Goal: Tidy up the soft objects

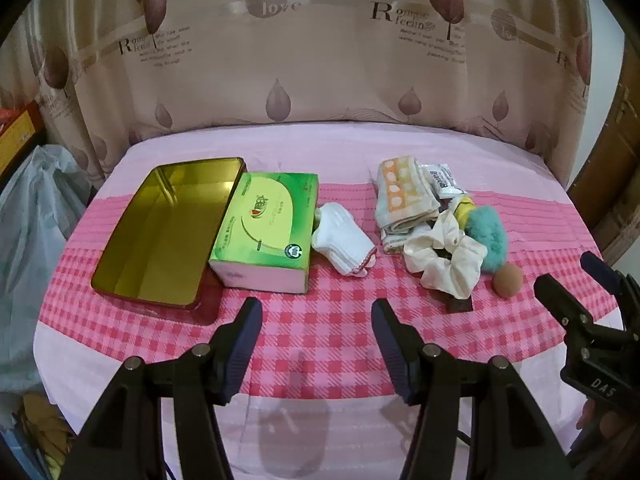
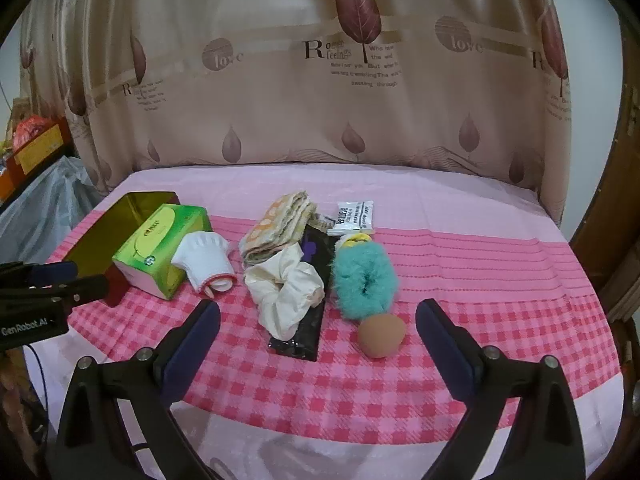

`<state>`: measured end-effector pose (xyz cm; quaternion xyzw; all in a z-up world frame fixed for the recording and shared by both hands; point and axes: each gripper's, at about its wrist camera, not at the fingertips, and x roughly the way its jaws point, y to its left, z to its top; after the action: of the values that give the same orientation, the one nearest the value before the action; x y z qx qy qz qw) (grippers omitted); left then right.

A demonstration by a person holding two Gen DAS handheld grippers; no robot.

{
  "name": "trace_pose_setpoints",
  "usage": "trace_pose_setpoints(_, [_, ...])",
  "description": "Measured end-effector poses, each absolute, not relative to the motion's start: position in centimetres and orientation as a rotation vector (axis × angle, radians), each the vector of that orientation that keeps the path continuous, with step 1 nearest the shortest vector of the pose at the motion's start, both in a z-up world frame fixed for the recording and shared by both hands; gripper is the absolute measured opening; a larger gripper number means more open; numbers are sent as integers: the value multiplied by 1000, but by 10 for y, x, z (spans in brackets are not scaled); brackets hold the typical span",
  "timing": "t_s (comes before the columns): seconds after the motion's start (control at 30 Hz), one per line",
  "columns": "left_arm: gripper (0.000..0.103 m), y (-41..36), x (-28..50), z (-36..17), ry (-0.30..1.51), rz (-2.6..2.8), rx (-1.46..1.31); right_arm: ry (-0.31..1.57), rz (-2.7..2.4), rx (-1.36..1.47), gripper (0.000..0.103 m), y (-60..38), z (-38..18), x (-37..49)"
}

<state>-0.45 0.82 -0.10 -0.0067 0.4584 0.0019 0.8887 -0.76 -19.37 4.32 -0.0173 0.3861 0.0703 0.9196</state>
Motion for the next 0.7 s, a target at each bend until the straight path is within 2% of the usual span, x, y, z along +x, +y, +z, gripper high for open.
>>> trace_pose_setpoints(0.4, [58, -8, -9, -15, 956, -19, 33, 751, 104, 45, 92, -208, 31, -16])
trace_pose_setpoints(0.7, [58, -12, -17, -18, 945, -25, 38, 729, 138, 7, 92, -202, 37, -22])
